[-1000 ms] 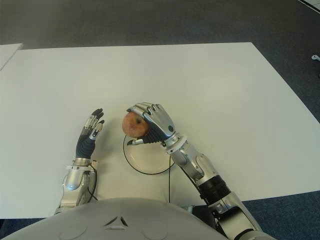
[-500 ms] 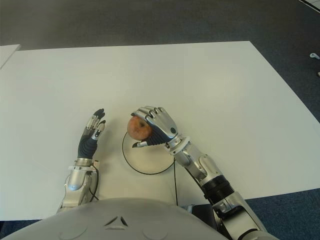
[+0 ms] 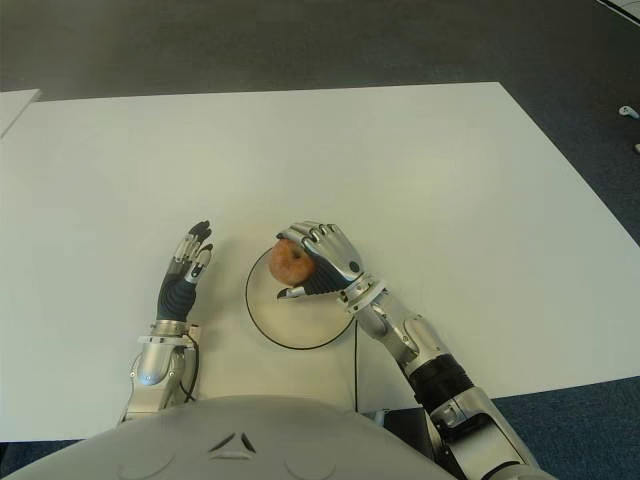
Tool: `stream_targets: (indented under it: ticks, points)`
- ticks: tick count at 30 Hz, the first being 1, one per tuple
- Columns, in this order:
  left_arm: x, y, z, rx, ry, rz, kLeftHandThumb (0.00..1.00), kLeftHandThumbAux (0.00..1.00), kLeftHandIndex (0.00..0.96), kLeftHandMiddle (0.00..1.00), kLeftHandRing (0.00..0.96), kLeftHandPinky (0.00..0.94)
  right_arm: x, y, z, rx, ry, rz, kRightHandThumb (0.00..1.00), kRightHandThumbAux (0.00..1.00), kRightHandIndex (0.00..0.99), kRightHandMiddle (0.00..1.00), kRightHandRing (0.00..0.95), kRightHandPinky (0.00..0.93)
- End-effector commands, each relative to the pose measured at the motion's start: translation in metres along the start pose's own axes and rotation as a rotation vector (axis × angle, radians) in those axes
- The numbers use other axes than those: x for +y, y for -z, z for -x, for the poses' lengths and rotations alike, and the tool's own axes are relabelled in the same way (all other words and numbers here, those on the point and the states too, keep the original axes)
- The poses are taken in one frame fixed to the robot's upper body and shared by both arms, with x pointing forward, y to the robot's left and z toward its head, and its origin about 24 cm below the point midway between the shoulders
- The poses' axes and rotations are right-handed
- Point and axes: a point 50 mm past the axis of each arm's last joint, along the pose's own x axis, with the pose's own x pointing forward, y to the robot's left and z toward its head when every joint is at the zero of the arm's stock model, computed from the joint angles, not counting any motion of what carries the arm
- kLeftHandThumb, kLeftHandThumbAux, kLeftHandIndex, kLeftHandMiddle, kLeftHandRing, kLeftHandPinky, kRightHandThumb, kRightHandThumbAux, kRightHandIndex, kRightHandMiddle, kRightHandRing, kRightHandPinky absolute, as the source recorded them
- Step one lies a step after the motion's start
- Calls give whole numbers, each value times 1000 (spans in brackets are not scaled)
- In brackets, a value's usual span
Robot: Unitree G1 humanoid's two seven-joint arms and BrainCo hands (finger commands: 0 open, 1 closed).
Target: Put the apples into the plate.
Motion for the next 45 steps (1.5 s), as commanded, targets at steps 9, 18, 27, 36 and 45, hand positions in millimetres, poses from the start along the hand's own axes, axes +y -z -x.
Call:
stream_targets:
  ticks: [9, 18, 27, 36, 45]
  points:
    - [-3, 5, 8, 51, -4, -5, 0, 297, 0, 0, 0, 0, -4, 11, 9, 54, 0, 15, 853, 676, 399, 519, 791, 777]
    - [-4, 4, 9, 47, 1, -9, 0, 301, 0, 0, 0, 0, -8, 13, 13, 81, 15, 4, 853, 676, 399, 524, 801, 803]
    - [-4, 3, 9, 45, 1, -6, 0, 307, 0, 0, 0, 0, -18, 13, 12, 67, 124, -35, 922, 660, 422, 511, 573, 680]
    - [-7, 2, 7, 33, 15, -1, 0, 305, 0, 0, 0, 0, -19, 16, 10, 11, 131, -9, 730, 703, 422, 400, 331, 249]
    - [-9, 2, 6, 32, 12, 19, 0, 314, 0, 0, 0, 0, -20, 20, 9, 1, 94, 6, 325, 542, 341, 304, 239, 202]
